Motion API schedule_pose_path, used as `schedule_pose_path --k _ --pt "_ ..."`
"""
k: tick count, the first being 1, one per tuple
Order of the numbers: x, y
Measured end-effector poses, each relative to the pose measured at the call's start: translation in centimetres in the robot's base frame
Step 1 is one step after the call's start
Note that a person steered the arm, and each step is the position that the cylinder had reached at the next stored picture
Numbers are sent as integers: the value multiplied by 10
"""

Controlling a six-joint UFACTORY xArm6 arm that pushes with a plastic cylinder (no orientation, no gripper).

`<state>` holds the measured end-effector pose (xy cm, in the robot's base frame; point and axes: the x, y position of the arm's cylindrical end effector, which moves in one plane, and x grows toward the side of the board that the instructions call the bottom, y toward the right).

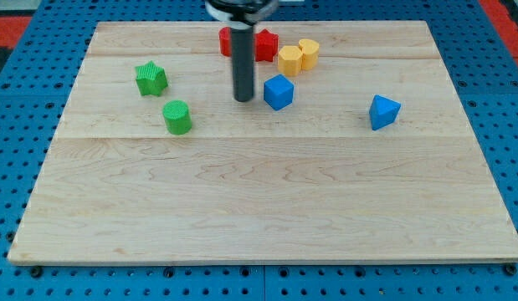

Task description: Place your arm to the bottom left of the green circle

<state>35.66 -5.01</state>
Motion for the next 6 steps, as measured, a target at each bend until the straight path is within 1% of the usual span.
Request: schedule_pose_path --k 1,2,3,4,5,6 --pt "-17 12" --pt "24 113" --pt "27 123" --pt "-8 113" --pt "1 79" --pt "3 -11"
